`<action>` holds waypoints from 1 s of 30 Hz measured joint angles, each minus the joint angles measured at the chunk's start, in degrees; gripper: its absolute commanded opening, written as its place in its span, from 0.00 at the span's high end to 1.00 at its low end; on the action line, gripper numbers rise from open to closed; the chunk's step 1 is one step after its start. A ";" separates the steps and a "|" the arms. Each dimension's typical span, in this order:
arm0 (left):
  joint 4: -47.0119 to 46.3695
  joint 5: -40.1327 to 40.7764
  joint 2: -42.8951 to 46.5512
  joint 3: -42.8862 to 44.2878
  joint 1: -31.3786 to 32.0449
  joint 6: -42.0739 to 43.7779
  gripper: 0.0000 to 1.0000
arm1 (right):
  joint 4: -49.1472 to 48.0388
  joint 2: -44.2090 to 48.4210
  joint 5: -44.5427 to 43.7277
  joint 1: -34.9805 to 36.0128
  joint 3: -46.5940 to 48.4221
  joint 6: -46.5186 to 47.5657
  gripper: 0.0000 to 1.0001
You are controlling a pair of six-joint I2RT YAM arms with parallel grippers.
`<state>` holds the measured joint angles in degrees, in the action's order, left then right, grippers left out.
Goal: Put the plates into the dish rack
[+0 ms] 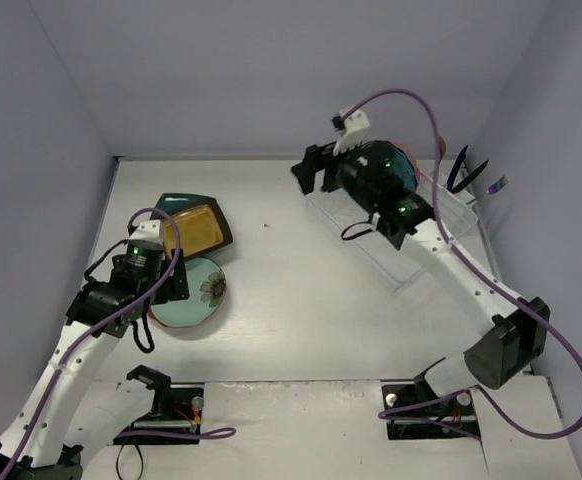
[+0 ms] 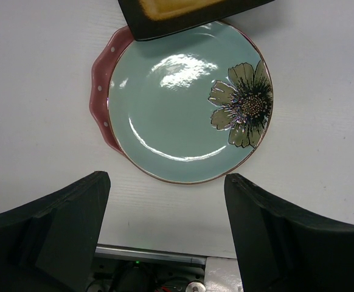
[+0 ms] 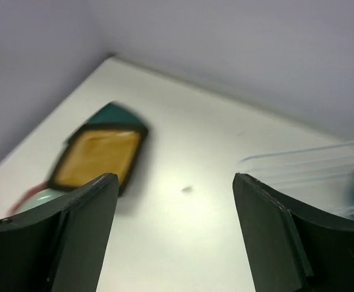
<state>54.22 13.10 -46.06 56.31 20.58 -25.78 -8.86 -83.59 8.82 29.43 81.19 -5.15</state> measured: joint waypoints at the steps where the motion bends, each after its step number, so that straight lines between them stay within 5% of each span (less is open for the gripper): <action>1: 0.00 -0.02 0.04 0.00 0.00 -0.02 0.24 | 0.24 0.02 0.24 2.36 -1.44 -3.67 0.22; 7: 0.96 -0.22 0.72 0.02 0.00 -0.04 0.24 | -0.46 -5.62 2.97 13.53 -12.39 -23.76 0.23; 14: 4.57 -0.26 1.16 1.07 0.00 -0.20 0.24 | -5.62 -19.26 6.60 22.49 -13.81 -36.89 0.24; 24: 8.24 -0.42 5.03 2.62 0.00 -0.24 0.24 | -16.20 -31.93 10.27 25.49 -12.68 -44.63 0.31; 30: 9.99 -0.61 6.60 2.82 0.00 -0.24 0.24 | -22.34 -36.63 10.73 26.27 -11.63 -45.79 0.44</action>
<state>64.20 12.49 -39.46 59.13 20.58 -26.02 -31.20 -120.22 19.55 55.70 69.56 -50.94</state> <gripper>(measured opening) 0.763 0.617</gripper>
